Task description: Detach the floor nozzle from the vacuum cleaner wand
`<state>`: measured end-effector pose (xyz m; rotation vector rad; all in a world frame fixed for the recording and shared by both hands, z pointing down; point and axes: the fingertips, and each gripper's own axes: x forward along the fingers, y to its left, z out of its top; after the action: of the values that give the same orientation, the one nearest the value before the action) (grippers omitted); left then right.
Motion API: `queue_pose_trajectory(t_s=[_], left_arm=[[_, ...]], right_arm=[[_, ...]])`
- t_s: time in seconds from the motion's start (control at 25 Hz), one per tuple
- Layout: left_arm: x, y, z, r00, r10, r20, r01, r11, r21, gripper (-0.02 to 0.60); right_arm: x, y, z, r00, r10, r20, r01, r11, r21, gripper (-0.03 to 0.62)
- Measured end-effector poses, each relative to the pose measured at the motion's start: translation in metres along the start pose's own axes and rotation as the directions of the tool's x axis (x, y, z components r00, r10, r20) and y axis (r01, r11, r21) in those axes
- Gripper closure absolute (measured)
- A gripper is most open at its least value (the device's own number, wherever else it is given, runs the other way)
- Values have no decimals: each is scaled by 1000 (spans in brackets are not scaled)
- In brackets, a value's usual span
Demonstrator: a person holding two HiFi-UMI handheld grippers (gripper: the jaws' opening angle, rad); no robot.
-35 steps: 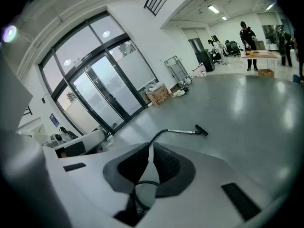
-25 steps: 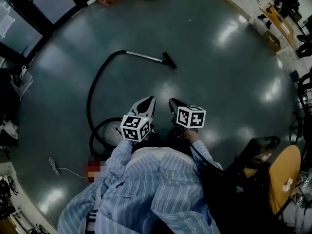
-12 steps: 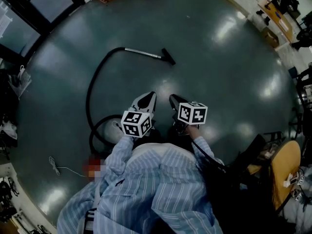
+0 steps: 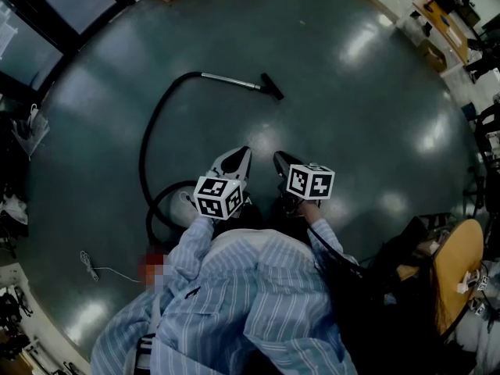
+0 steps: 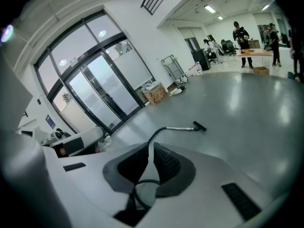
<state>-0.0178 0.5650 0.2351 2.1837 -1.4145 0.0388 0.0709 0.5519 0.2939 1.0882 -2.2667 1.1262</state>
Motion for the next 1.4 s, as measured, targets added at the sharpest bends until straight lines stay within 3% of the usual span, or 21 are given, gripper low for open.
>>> queue_pose_trajectory(t_s=[0.32, 0.76, 1.0, 1.4], left_arm=[[-10, 15, -15, 1000, 17, -9, -17, 998, -58, 574], [26, 30, -18, 998, 64, -7, -65, 987, -146, 574], [84, 67, -3, 990, 142, -18, -143, 974, -175, 574], [203, 90, 76, 977, 212, -4, -210, 965, -159, 574]], right_arm=[[-9, 0, -14, 1000, -29, 6, 29, 999, 20, 556], [6, -38, -9, 998, -22, -66, 25, 999, 38, 556], [46, -72, 42, 995, 5, -100, -3, 1000, 15, 556], [106, -131, 157, 982, 90, -166, -88, 996, 15, 556]])
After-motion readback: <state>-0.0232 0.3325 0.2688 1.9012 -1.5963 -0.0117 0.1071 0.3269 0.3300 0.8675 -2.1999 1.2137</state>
